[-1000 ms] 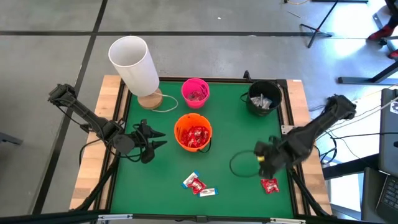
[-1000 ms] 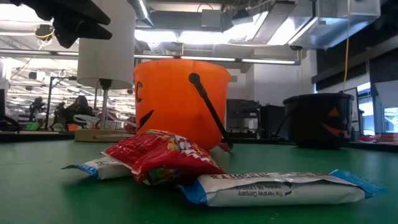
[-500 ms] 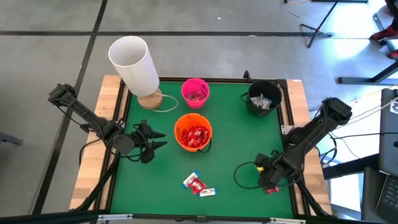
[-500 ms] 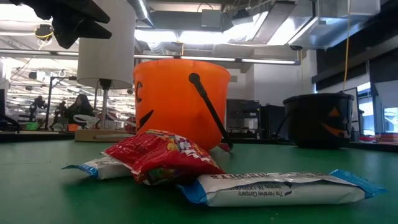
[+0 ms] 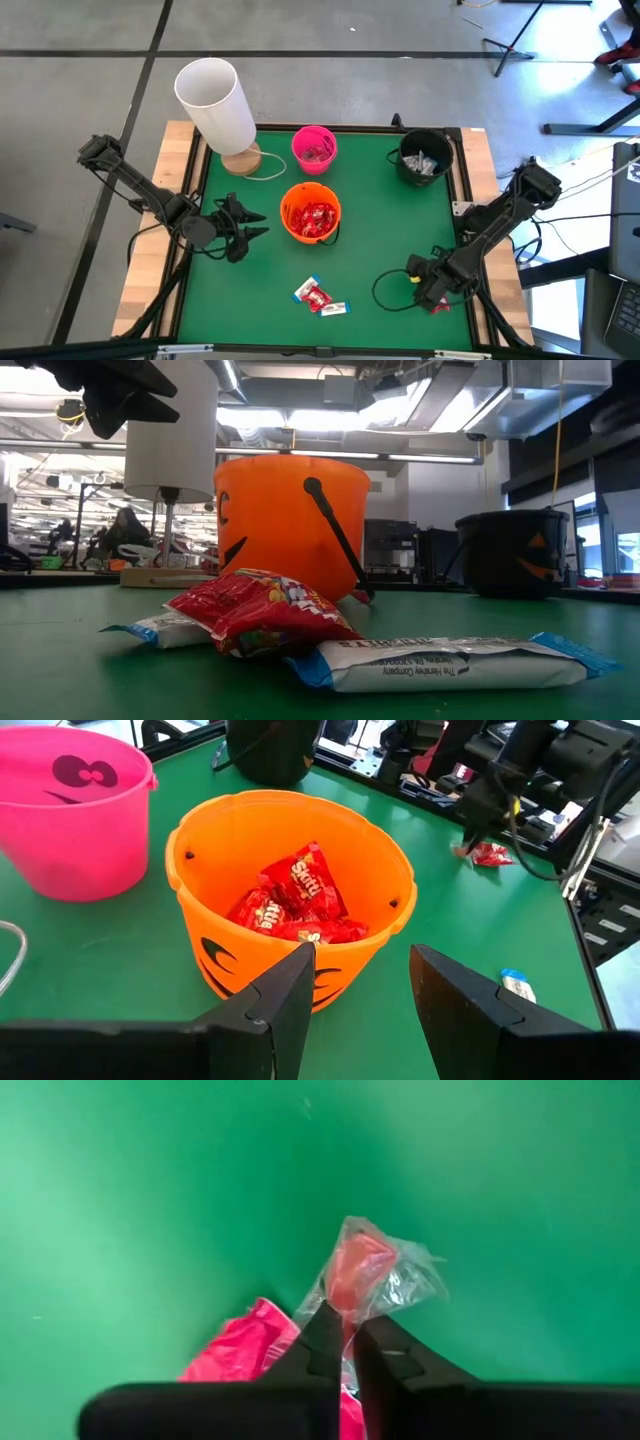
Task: Sort candy
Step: Put the orange candy into the pink bucket
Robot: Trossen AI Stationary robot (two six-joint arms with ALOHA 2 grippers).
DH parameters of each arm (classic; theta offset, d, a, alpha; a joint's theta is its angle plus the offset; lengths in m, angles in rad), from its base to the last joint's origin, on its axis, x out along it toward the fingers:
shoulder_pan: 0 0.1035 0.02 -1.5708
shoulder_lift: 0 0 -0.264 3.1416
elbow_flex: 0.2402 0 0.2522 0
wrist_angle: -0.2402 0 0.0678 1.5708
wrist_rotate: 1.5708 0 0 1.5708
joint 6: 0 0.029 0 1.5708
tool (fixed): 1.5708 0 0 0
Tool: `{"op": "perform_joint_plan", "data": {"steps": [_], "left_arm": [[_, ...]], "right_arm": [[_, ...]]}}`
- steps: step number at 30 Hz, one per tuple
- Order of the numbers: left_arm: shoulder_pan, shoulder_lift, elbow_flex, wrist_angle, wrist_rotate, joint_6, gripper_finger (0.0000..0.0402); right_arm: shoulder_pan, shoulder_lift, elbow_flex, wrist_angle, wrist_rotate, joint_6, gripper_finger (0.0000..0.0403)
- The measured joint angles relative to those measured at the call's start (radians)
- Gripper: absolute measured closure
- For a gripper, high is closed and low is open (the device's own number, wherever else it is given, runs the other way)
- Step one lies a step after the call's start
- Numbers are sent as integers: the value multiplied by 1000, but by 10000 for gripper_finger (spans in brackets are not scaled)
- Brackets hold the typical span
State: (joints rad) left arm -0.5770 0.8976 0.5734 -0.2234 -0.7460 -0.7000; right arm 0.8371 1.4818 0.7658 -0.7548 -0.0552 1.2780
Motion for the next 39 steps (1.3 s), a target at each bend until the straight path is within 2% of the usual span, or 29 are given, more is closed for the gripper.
{"op": "perform_joint_plan", "data": {"steps": [5,9,17,21,24,26,28,32,35,39], "left_arm": [[0,0,0,0,0,-5,242],[0,0,0,0,0,-5,242],[0,0,0,9,0,-5,242],[0,0,0,8,0,-5,242],[0,0,0,8,0,-5,242],[0,0,0,8,0,-5,242],[0,0,0,8,0,-5,242],[0,0,0,8,0,-4,242],[0,0,0,7,0,0,242],[0,0,0,6,0,1,242]], "right_arm": [[-53,-6,72,-59,60,-69,381],[-154,-8,144,-59,153,-248,397],[-468,-8,330,-48,328,-717,388],[-649,-8,419,20,362,-942,398],[-790,-9,468,135,360,-1083,400],[-888,-7,486,227,335,-1156,397],[-982,5,497,318,265,-1219,393],[-1144,64,501,479,50,-1286,391],[-1221,129,501,592,-57,-1290,391],[-1280,202,501,686,-126,-1285,390]]}}
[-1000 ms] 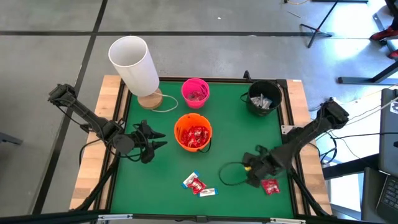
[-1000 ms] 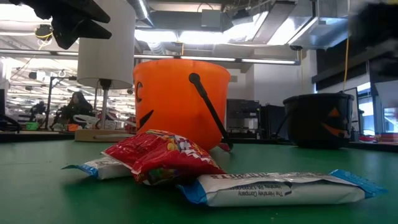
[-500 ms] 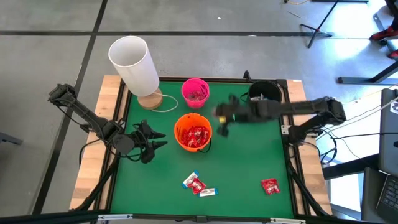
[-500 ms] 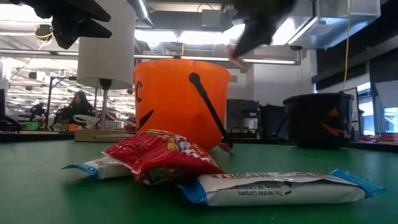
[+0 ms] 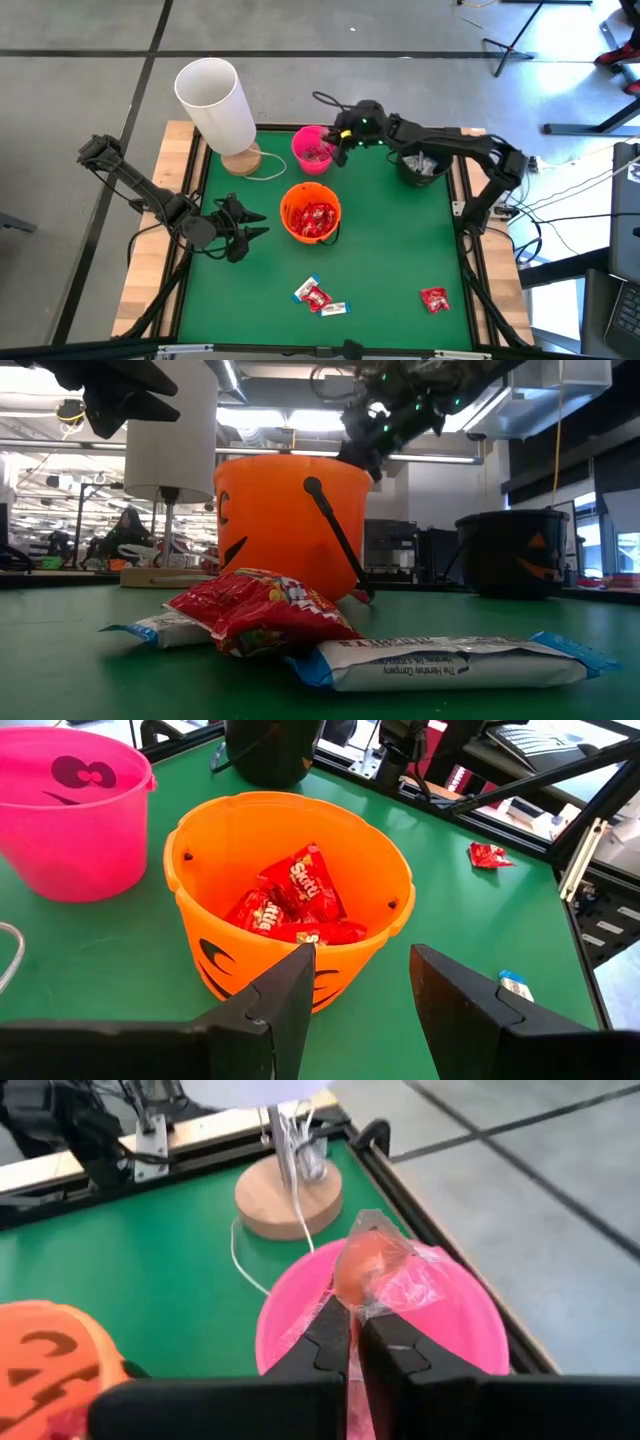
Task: Sort candy
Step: Put the orange candy into the pink bucket, then put the red candy into the orange bucket
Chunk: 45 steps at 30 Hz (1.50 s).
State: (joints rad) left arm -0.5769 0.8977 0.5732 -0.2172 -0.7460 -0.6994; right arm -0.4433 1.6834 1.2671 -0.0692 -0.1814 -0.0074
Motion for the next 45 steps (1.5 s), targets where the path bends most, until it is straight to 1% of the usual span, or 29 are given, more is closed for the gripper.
{"op": "perform_joint_plan", "data": {"steps": [2,5,10,13,16,18,20,22,23,26,29,31,34,38,41,45], "left_arm": [[0,0,0,-1,0,0,242],[0,0,0,-3,0,0,242],[0,0,0,-3,0,1,242],[0,0,0,-3,0,1,242],[0,0,0,-3,0,1,242],[0,0,0,-4,8,2,242],[0,0,0,-22,9,3,242],[0,0,0,-47,2,2,242],[0,0,0,-50,-1,2,242],[0,0,0,-51,-3,2,242],[0,0,0,-57,1,16,242],[0,0,0,-66,3,22,242],[0,0,0,-65,3,21,242],[0,0,0,-62,3,20,242],[0,0,0,-61,3,12,242],[0,0,0,-60,3,11,242]], "right_arm": [[-17,25,0,10,-32,1,382],[-28,42,0,-7,-45,2,351],[-29,46,0,-3,-22,28,267],[-28,43,27,-28,-21,46,222],[-27,42,98,-144,-28,83,196],[-9,42,159,-248,-63,99,191],[37,41,212,-342,-90,94,193],[119,41,270,-452,-94,40,201],[167,41,296,-513,-77,9,206],[330,40,364,-703,55,-50,221],[503,40,397,-894,175,-25,232],[621,40,403,-1005,218,69,236],[801,40,402,-1141,243,260,237],[1014,40,363,-1204,269,524,237],[1132,40,311,-1225,284,741,237],[1242,40,214,-1251,229,1005,236]]}}
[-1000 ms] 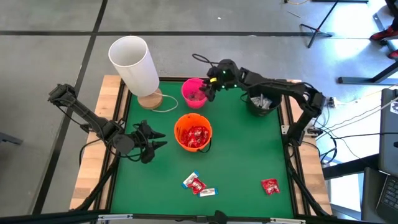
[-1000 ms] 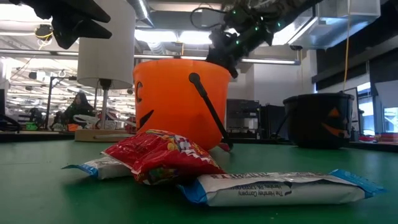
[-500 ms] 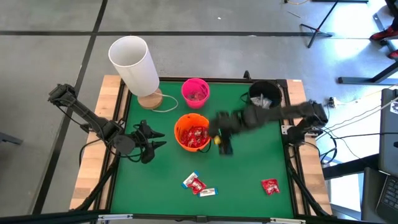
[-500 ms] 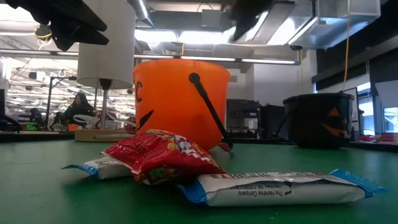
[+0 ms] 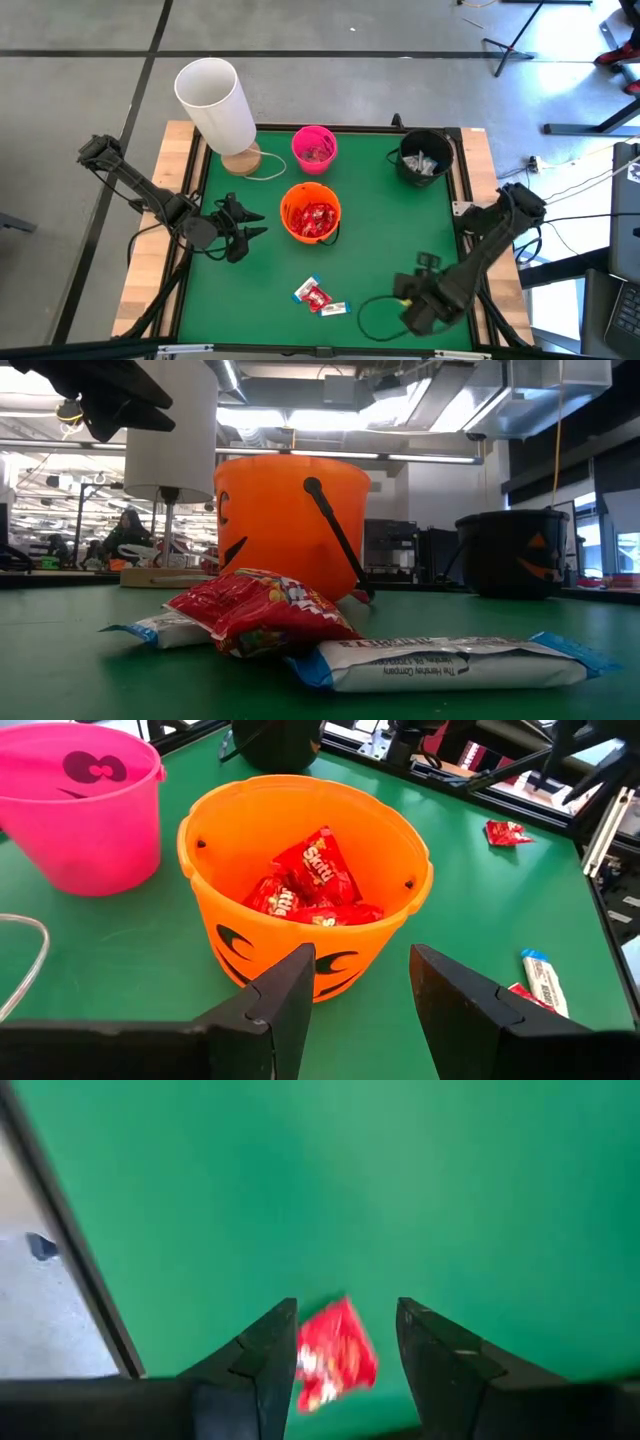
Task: Sort candy
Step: Put the red candy into the orange bucket
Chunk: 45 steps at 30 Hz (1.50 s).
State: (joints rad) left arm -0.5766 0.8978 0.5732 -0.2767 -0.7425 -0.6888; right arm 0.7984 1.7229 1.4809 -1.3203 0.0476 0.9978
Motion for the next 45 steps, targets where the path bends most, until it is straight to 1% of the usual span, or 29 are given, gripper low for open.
{"op": "perform_joint_plan", "data": {"steps": [4,8,10,14,20,24,30,32,37,45], "left_arm": [[0,0,0,1,0,0,242],[0,0,0,1,0,0,242],[0,0,0,1,0,0,242],[0,0,0,1,0,0,242],[0,0,0,1,0,-12,242],[0,0,0,1,0,-12,242],[0,0,0,1,0,-12,242],[0,0,0,1,0,-12,242],[0,0,0,1,0,-12,242],[0,0,0,1,0,-16,242]], "right_arm": [[81,0,-114,48,-28,174,236],[119,0,-237,159,-145,290,236],[130,0,-288,219,-174,320,236],[153,-30,-373,330,-179,368,236],[186,-95,-471,355,-179,460,236],[206,-135,-543,428,-198,522,236],[209,-142,-629,580,-219,543,237],[209,-141,-642,600,-217,543,240],[209,-143,-644,592,-203,503,263],[187,-186,-646,582,-112,445,348]]}}
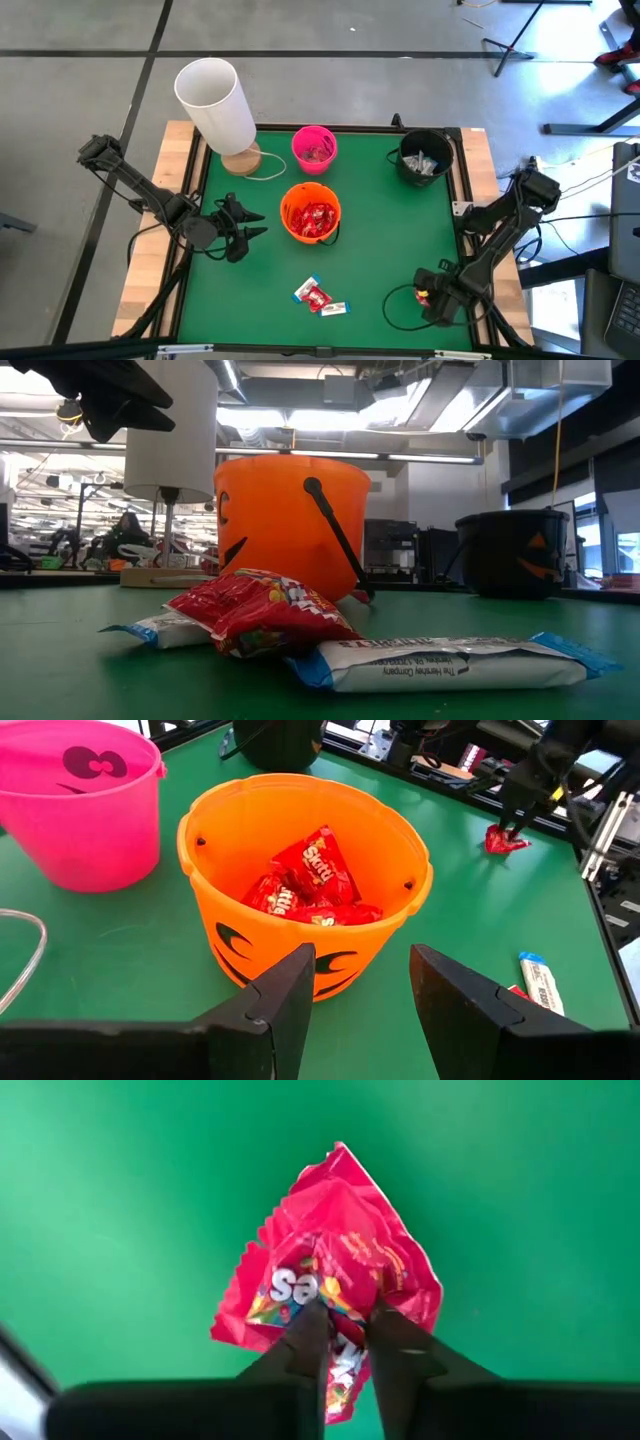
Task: Sort candy
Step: Put the red candy into the orange bucket
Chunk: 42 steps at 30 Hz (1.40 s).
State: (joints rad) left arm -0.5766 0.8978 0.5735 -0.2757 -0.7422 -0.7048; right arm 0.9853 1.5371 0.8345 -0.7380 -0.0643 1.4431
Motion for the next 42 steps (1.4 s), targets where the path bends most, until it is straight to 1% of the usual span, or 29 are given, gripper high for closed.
{"op": "perform_joint_plan", "data": {"steps": [3,6,10,14,16,18,21,24,26,28,30,34,37,42], "left_arm": [[0,0,0,0,0,-1,242],[0,0,0,6,0,-1,242],[0,0,0,29,0,-1,242],[0,0,0,33,0,-1,242],[0,0,0,34,0,-1,242],[0,0,0,34,0,-1,242],[0,0,0,39,0,0,242],[0,0,0,44,-15,0,242],[0,0,0,45,-32,-1,242],[0,0,0,45,-34,-1,242],[0,0,0,45,-34,-1,242],[0,0,0,45,-34,-1,242],[0,0,0,45,-40,0,242],[0,0,0,46,-53,0,242]], "right_arm": [[-21,-48,0,-7,51,-21,376],[-58,-101,0,-8,141,-65,396],[-120,-179,0,-7,258,-160,403],[-214,-250,1,28,387,-300,402],[-273,-278,1,84,449,-403,402],[-339,-299,1,169,487,-523,402],[-454,-310,1,355,493,-730,402],[-569,-308,1,572,471,-925,402],[-641,-303,3,692,468,-999,402],[-703,-301,2,759,446,-1051,402],[-762,-300,2,807,399,-1086,402],[-851,-281,3,828,309,-1093,402],[-888,-245,2,818,299,-1093,403],[-917,-153,2,927,253,-1095,403]]}}
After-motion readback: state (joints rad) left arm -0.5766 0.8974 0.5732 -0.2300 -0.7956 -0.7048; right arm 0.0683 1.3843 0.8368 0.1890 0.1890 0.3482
